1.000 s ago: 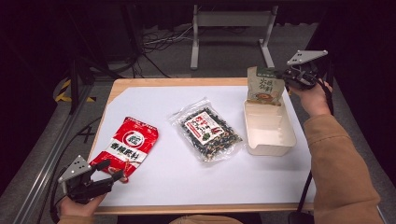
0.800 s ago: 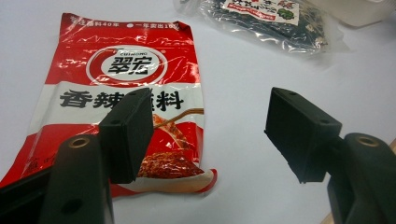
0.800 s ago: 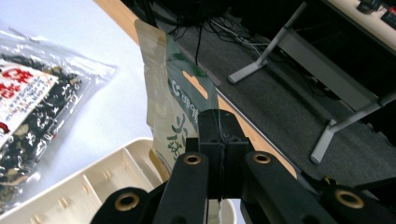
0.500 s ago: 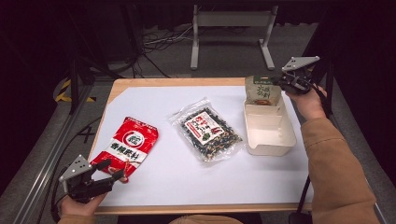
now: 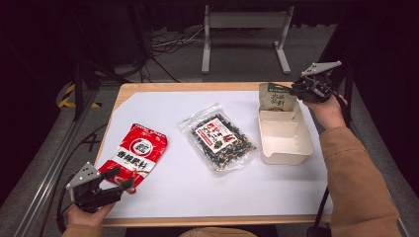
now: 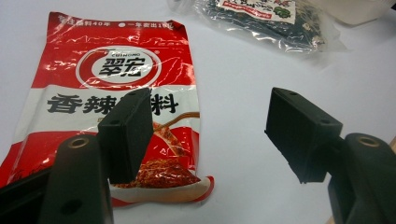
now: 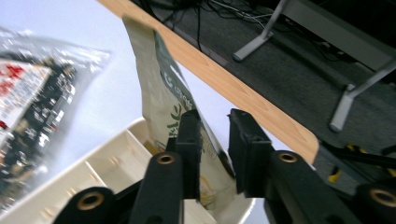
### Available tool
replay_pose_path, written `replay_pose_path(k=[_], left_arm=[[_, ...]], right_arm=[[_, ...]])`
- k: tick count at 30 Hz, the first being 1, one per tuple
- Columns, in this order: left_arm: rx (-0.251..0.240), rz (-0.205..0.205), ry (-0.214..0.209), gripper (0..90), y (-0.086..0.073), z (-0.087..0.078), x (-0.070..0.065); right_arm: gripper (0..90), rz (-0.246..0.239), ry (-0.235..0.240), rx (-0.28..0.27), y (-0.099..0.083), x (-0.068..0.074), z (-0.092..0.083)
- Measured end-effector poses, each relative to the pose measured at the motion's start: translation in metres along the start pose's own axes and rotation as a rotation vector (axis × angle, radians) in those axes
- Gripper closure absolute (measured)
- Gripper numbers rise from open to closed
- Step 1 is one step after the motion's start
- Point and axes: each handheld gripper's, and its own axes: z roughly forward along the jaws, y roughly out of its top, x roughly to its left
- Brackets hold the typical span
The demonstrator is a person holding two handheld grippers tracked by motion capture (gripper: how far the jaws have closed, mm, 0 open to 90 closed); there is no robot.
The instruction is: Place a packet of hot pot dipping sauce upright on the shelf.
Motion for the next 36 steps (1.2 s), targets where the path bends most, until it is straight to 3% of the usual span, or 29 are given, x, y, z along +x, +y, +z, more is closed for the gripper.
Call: replay_pose_path(k=[3, 6, 10, 19, 25, 28, 36], left_arm=[[0.003, 0.002, -0.005, 31.7, 0.001, 0.001, 0.0], [0.001, 0.002, -0.008, 31.5, 0.002, 0.002, 0.0], [-0.002, -0.002, -0.017, 30.1, 0.005, 0.007, 0.002], [-0.008, 0.012, -0.01, 22.1, 0.018, 0.013, 0.007], [0.015, 0.015, 0.01, 20.9, 0.025, 0.018, 0.011], [0.002, -0.019, -0.026, 19.2, 0.027, 0.017, 0.014], [0.006, -0.001, -0.02, 19.0, 0.027, 0.016, 0.012]], right_arm=[[57.6, 0.045, 0.012, -0.032, 0.001, 0.0, -0.002], [46.5, 0.048, 0.005, -0.057, 0.001, 0.002, -0.005], [41.9, 0.077, -0.015, -0.096, 0.0, 0.004, -0.011], [40.7, 0.081, -0.006, -0.148, 0.001, 0.019, -0.034], [44.2, 0.094, 0.034, -0.172, 0.001, 0.036, -0.053], [45.1, 0.091, 0.058, -0.189, 0.0, 0.046, -0.063], [46.0, 0.068, 0.124, -0.215, 0.002, 0.066, -0.077]])
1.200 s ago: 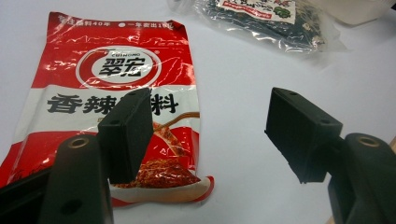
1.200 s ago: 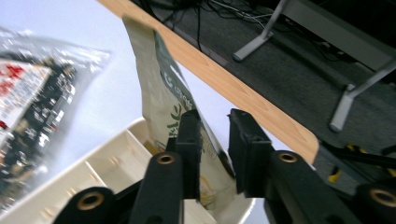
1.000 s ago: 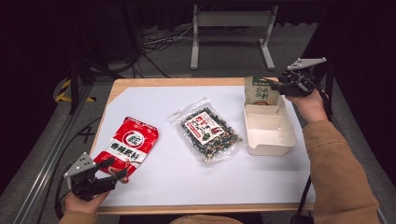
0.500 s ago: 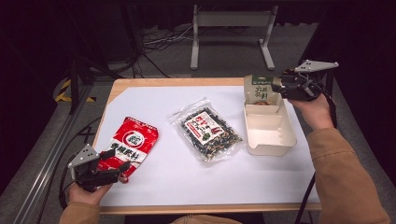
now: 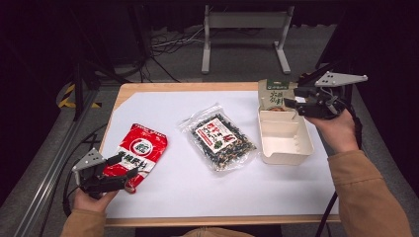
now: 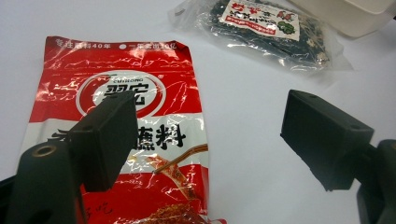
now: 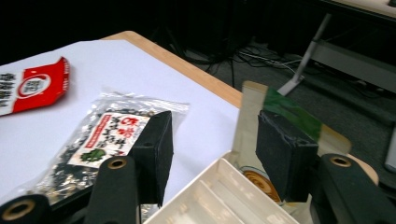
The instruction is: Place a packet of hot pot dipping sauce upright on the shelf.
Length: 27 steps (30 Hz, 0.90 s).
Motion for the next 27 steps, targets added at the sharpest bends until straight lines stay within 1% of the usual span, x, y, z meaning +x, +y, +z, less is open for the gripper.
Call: replay_pose_path(k=[2, 3, 6, 8, 10, 11, 13, 15, 16, 17, 18, 19, 20, 21, 22, 24, 25, 26, 27], left_arm=[[-0.004, -0.001, 0.0, 18.9, 0.0, -0.001, 0.0], [-0.006, 0.0, -0.001, 18.5, 0.0, -0.001, 0.0], [-0.009, -0.002, 0.0, 17.8, -0.001, -0.003, 0.0], [-0.011, -0.001, 0.002, 17.3, -0.001, -0.003, 0.0], [-0.016, 0.003, 0.005, 17.4, -0.001, -0.005, 0.0], [-0.025, 0.006, 0.012, 18.2, -0.002, -0.005, 0.0], [-0.029, 0.009, 0.013, 18.7, -0.001, -0.006, -0.001], [-0.032, 0.012, 0.022, 18.7, -0.001, -0.006, 0.0], [-0.033, 0.016, 0.027, 18.7, 0.0, -0.006, 0.0], [-0.031, 0.021, 0.037, 18.7, 0.0, -0.007, 0.002], [-0.031, 0.021, 0.037, 18.7, 0.0, -0.007, 0.002], [-0.016, 0.022, 0.035, 20.3, 0.001, -0.008, 0.004], [-0.016, 0.022, 0.035, 21.2, 0.001, -0.008, 0.004], [-0.016, 0.037, 0.054, 21.2, 0.001, -0.01, 0.005], [-0.016, 0.037, 0.054, 21.1, 0.001, -0.01, 0.005], [0.0, 0.033, 0.069, 20.9, 0.003, -0.014, 0.007], [0.003, 0.023, 0.077, 20.4, 0.004, -0.015, 0.009], [0.003, 0.023, 0.077, 19.5, 0.004, -0.015, 0.009], [0.014, 0.002, 0.078, 18.1, 0.007, -0.018, 0.013]], right_arm=[[46.0, -0.005, 0.008, -0.003, 0.0, 0.003, -0.001], [45.8, -0.009, 0.024, -0.005, 0.0, 0.008, -0.003], [44.7, -0.016, 0.056, -0.009, -0.001, 0.016, -0.005], [44.6, -0.02, 0.064, -0.01, -0.002, 0.019, -0.006], [44.2, -0.03, 0.095, -0.016, -0.003, 0.027, -0.006], [44.0, -0.036, 0.11, -0.013, -0.004, 0.03, -0.006], [45.3, -0.048, 0.129, -0.008, -0.005, 0.036, -0.005], [46.9, -0.057, 0.162, -0.013, -0.007, 0.046, -0.005], [46.9, -0.057, 0.162, -0.013, -0.007, 0.046, -0.005], [46.6, -0.052, 0.179, -0.017, -0.007, 0.052, -0.005], [46.5, -0.053, 0.19, -0.019, -0.008, 0.055, -0.005], [46.2, -0.054, 0.199, -0.019, -0.009, 0.058, -0.004], [46.2, -0.054, 0.199, -0.019, -0.009, 0.058, -0.004], [43.2, -0.053, 0.209, -0.018, -0.011, 0.064, -0.001], [42.1, -0.052, 0.211, -0.014, -0.012, 0.066, 0.001], [39.4, -0.061, 0.216, -0.007, -0.014, 0.072, 0.004], [38.9, -0.065, 0.218, -0.008, -0.015, 0.074, 0.005], [38.9, -0.065, 0.218, -0.008, -0.015, 0.074, 0.005], [37.8, -0.066, 0.231, -0.012, -0.018, 0.08, 0.008]])
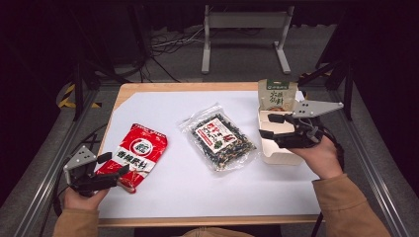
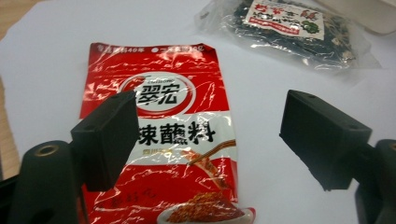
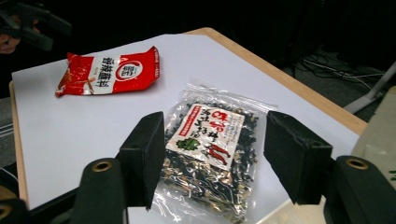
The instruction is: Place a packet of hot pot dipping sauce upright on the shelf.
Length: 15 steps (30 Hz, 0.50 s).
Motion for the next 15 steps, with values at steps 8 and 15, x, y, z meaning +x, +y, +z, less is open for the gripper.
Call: replay_pose_path(k=[8, 15], left_arm=[[0.06, -0.057, -0.016, 12.5, 0.016, -0.004, 0.033], [0.139, -0.138, -0.025, 14.4, 0.022, 0.006, 0.055]], right_arm=[[37.3, -0.016, 0.052, -0.004, -0.007, 0.012, 0.015], [36.7, -0.019, 0.099, 0.012, -0.011, 0.021, 0.035]])
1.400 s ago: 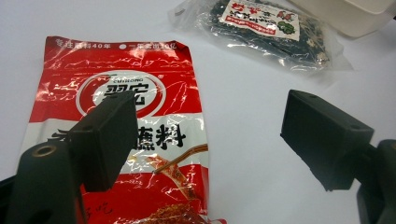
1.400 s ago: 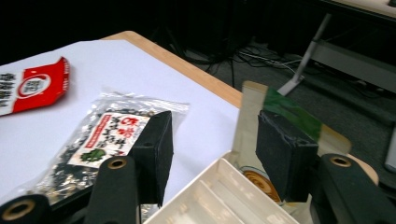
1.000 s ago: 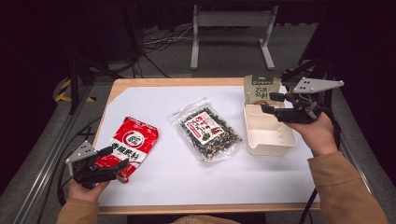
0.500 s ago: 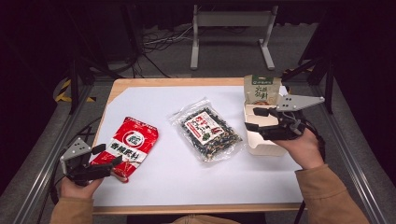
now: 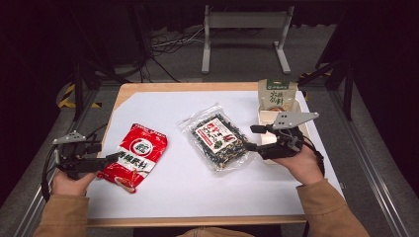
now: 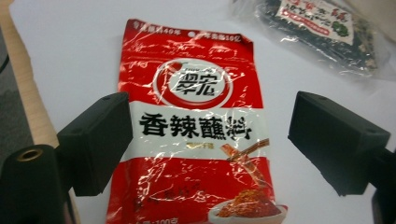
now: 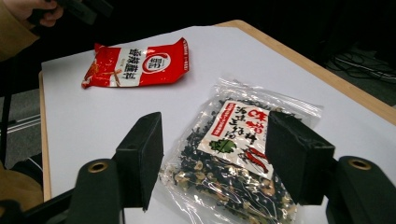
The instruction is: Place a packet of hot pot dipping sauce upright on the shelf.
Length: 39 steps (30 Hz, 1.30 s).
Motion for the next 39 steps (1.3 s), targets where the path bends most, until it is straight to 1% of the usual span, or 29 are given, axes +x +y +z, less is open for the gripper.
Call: replay_pose_path(k=[2, 4, 5, 6, 7, 8, 10, 11, 13, 16, 17, 20, 21, 23, 24, 25, 26, 27, 29, 30, 31, 32, 39], left_arm=[[0.021, -0.027, -0.007, 15.7, 0.001, 0.002, 0.005], [0.045, -0.037, -0.003, 16.0, 0.002, 0.004, 0.011], [0.051, -0.052, -0.008, 16.4, 0.002, 0.005, 0.013], [0.06, -0.055, -0.005, 16.8, 0.002, 0.006, 0.015], [0.067, -0.053, 0.007, 16.9, 0.002, 0.007, 0.018], [0.07, -0.067, 0.006, 17.5, 0.001, 0.008, 0.018], [0.078, -0.066, 0.016, 20.6, 0.002, 0.01, 0.02], [0.082, -0.063, 0.033, 23.2, 0.002, 0.011, 0.02], [0.085, -0.061, 0.052, 24.2, 0.004, 0.013, 0.02], [0.102, -0.068, 0.05, 23.7, 0.004, 0.019, 0.023], [0.107, -0.08, 0.054, 22.9, 0.004, 0.022, 0.024], [0.126, -0.095, 0.05, 20.6, 0.002, 0.03, 0.028], [0.13, -0.099, 0.042, 20.3, 0.001, 0.032, 0.03], [0.133, -0.111, 0.044, 20.5, -0.002, 0.036, 0.033], [0.133, -0.111, 0.044, 20.0, -0.002, 0.036, 0.033], [0.148, -0.11, 0.051, 19.3, -0.004, 0.04, 0.036], [0.148, -0.11, 0.051, 19.0, -0.004, 0.04, 0.036], [0.155, -0.118, 0.051, 19.0, -0.005, 0.042, 0.036], [0.171, -0.118, 0.054, 18.7, -0.007, 0.046, 0.038], [0.176, -0.124, 0.054, 18.7, -0.008, 0.048, 0.038], [0.183, -0.115, 0.059, 18.6, -0.009, 0.049, 0.039], [0.186, -0.125, 0.058, 18.4, -0.01, 0.051, 0.039], [0.21, -0.13, 0.06, 17.7, -0.013, 0.058, 0.042]], right_arm=[[36.6, -0.007, 0.013, 0.003, -0.001, 0.002, 0.006], [36.4, -0.004, 0.021, -0.003, -0.001, 0.004, 0.01], [36.5, -0.004, 0.025, -0.008, -0.001, 0.005, 0.011], [36.5, -0.002, 0.028, -0.012, -0.002, 0.006, 0.011], [36.4, -0.004, 0.031, -0.011, -0.002, 0.007, 0.013], [36.4, -0.008, 0.034, -0.002, -0.002, 0.008, 0.014], [36.5, -0.01, 0.032, -0.001, -0.003, 0.009, 0.014], [36.4, -0.01, 0.035, -0.002, -0.003, 0.009, 0.014], [36.5, -0.012, 0.032, 0.001, -0.004, 0.009, 0.015], [36.3, -0.008, 0.031, 0.002, -0.006, 0.009, 0.015], [36.3, -0.005, 0.03, 0.002, -0.006, 0.009, 0.015], [36.0, -0.007, 0.031, 0.001, -0.007, 0.009, 0.015], [36.0, -0.008, 0.032, 0.001, -0.007, 0.009, 0.016], [35.8, -0.01, 0.034, 0.005, -0.008, 0.01, 0.016], [35.8, -0.01, 0.033, 0.006, -0.009, 0.01, 0.017], [35.8, -0.011, 0.034, 0.005, -0.009, 0.01, 0.017], [35.8, -0.011, 0.034, 0.005, -0.009, 0.01, 0.017], [35.8, -0.011, 0.034, 0.005, -0.009, 0.009, 0.017], [35.7, -0.011, 0.034, 0.005, -0.01, 0.01, 0.016], [35.7, -0.01, 0.034, 0.005, -0.01, 0.01, 0.016], [35.7, -0.009, 0.034, 0.005, -0.01, 0.01, 0.016], [35.7, -0.009, 0.035, 0.005, -0.01, 0.01, 0.017], [35.5, -0.009, 0.04, 0.012, -0.012, 0.01, 0.019]])
